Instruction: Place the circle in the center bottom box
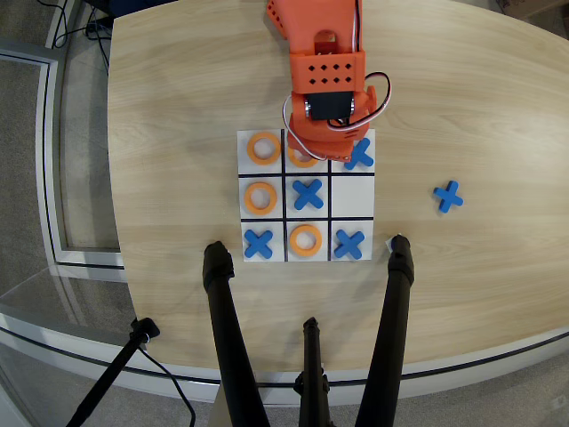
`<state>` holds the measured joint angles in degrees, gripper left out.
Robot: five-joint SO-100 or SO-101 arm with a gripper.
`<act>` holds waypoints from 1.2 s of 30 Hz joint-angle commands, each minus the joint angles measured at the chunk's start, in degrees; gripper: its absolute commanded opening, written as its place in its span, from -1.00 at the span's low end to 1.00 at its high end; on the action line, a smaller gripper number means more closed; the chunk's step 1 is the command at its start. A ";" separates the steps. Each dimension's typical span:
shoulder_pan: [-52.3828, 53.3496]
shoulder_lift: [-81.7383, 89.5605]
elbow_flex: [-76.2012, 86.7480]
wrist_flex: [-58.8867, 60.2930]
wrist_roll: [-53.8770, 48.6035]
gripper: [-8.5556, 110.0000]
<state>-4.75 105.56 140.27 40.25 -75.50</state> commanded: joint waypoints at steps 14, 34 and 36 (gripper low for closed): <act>0.00 2.37 -4.92 7.56 -0.18 -0.63; 13.18 16.70 -42.45 28.83 1.14 -0.63; 17.67 21.97 -34.89 22.50 0.18 -0.63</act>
<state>7.91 121.29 100.11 68.47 -74.36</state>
